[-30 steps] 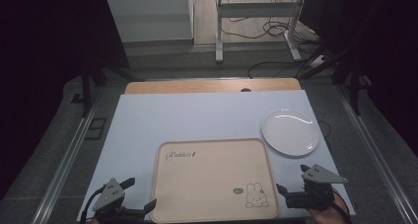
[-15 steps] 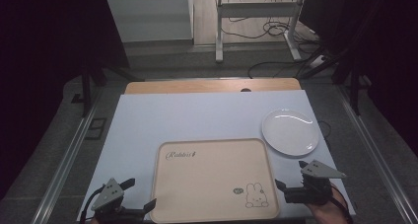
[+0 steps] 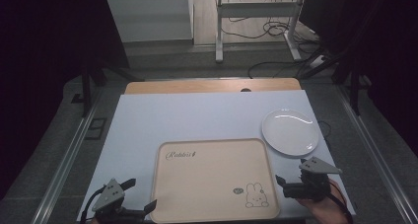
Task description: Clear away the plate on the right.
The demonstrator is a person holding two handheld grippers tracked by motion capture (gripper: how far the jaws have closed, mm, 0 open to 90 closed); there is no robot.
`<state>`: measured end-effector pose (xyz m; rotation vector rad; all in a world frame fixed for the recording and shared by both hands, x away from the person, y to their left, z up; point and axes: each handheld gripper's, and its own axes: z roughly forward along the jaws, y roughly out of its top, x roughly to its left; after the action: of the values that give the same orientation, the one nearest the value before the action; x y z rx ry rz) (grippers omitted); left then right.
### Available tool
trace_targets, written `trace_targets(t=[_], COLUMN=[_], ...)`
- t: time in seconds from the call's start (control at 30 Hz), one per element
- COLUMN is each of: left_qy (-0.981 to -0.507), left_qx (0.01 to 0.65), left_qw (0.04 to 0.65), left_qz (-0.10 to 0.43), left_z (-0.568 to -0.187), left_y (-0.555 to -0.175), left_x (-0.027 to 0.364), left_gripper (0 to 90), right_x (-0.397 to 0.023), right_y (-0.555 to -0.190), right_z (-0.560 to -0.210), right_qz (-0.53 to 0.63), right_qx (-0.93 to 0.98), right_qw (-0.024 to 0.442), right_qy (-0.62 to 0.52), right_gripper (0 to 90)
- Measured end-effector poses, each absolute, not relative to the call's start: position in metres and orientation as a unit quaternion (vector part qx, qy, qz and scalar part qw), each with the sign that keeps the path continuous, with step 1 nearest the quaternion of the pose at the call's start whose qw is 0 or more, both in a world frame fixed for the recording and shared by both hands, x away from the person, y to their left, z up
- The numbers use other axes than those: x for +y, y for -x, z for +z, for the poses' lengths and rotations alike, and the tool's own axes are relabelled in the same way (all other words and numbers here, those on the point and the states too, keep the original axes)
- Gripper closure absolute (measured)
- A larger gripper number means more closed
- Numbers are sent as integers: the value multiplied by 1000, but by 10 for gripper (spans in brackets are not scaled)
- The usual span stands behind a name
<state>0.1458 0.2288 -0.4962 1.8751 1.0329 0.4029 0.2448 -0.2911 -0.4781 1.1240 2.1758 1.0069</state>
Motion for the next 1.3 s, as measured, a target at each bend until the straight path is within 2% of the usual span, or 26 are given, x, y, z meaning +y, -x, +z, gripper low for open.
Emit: trace_targets(t=[0.47, 0.8, 1.17, 1.3], left_qy=[-764, -764, -764, -764], left_qx=[420, 420, 420, 420], left_qw=[462, 462, 461, 461], left_qz=[163, 163, 163, 163], left_z=[-496, -496, -496, -496], left_y=[-146, -146, -146, -146], left_x=[229, 229, 229, 228], left_gripper=[20, 21, 21, 21], right_x=[-293, -284, -272, -268], right_y=[-259, -262, -266, -268], right_z=[-478, -479, -487, -491], right_qz=[331, 248, 173, 142], right_qx=[803, 824, 845, 847], right_qw=[268, 325, 386, 412], right_qy=[-417, -392, -327, -304], right_gripper=[26, 144, 153, 186])
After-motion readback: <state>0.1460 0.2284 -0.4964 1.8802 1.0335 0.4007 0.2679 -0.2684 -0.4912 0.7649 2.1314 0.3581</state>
